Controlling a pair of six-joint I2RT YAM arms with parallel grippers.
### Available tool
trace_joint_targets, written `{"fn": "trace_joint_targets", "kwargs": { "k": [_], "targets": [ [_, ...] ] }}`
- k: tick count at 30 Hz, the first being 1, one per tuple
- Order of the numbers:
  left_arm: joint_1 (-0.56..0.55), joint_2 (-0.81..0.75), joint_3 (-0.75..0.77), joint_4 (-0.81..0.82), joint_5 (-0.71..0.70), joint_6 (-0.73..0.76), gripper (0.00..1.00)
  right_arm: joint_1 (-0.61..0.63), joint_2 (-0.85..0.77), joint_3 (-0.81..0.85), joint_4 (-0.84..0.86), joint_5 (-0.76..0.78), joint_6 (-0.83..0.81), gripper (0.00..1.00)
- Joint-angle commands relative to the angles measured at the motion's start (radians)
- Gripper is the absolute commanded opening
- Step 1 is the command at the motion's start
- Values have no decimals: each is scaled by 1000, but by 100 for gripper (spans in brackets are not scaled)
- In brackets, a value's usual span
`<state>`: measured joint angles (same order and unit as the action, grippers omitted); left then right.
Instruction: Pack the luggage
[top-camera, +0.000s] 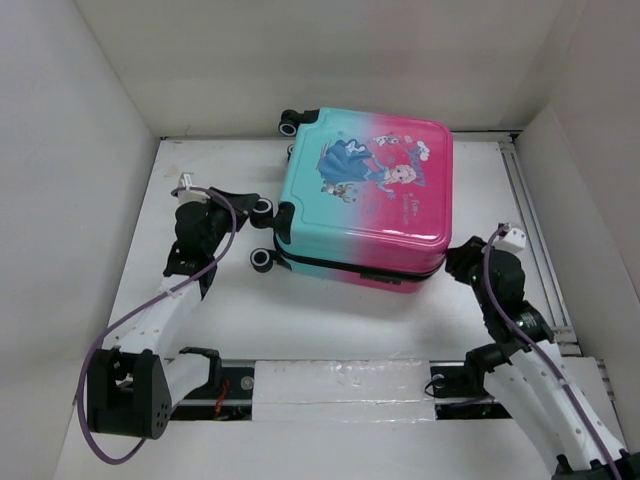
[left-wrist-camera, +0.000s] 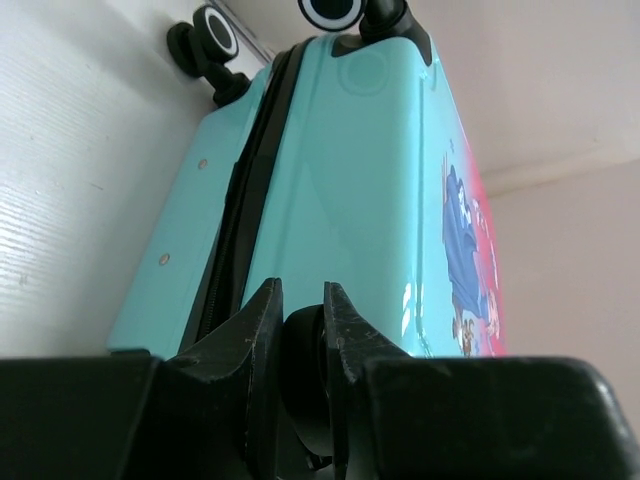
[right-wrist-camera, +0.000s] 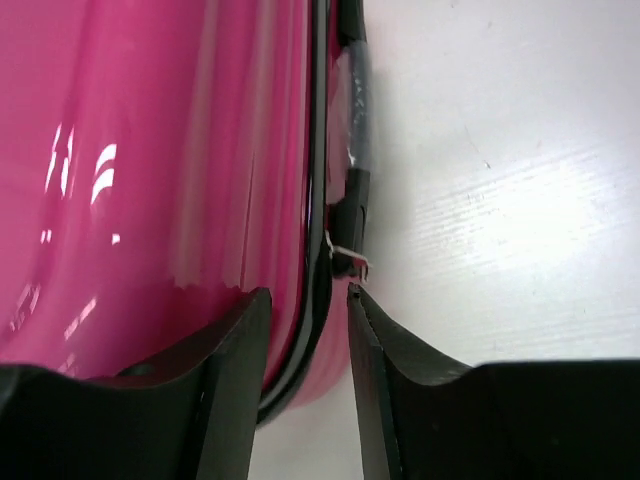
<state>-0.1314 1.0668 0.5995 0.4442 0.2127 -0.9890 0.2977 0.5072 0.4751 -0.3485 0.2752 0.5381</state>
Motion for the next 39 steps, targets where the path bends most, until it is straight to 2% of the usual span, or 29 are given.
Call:
{"fn": "trace_joint_targets", "kwargs": {
  "k": [1,2,5,6,7,11,13,17,19,21,25,31,32,34,39],
  "targets": [
    [-17,-14,0,116,11,1,0,-20,114,5,149,-134,-69,43],
    [-17,-14,0,116,1,1,0,-20,166,22,199,-271,-93,43],
    [-17,-14,0,116,1,1,0,-20,348,-1,343,-465,-131,45],
    [-17,-14,0,116,-9,-8,0,-20,385,-10,444,-578,-132,45],
    [-17,-14,0,116,-9,-8,0,-20,419,-21,485,-618,-132,42],
    [-17,4,0,126,-9,-8,0,-8,523,-52,678,-751,-100,39],
    [-17,13,0,136,-19,-8,0,36,554,-61,771,-787,-76,39],
    [-17,44,32,120,-90,12,0,131,724,72,845,-864,-76,40],
    [-17,67,84,91,-122,39,0,173,836,140,861,-896,-67,38],
    [-17,90,135,82,-133,53,0,231,870,201,887,-907,-58,38],
    [-8,142,196,82,-115,62,0,297,822,211,887,-896,-58,36],
    [2,154,252,70,-95,53,0,310,671,211,645,-818,-151,49],
    [3,141,261,59,-95,53,0,299,644,198,617,-797,-162,54],
    [13,111,273,38,-95,53,0,264,552,171,568,-759,-171,57],
    [23,61,284,-28,-110,85,0,190,386,77,496,-662,-181,59]
  ]
}}
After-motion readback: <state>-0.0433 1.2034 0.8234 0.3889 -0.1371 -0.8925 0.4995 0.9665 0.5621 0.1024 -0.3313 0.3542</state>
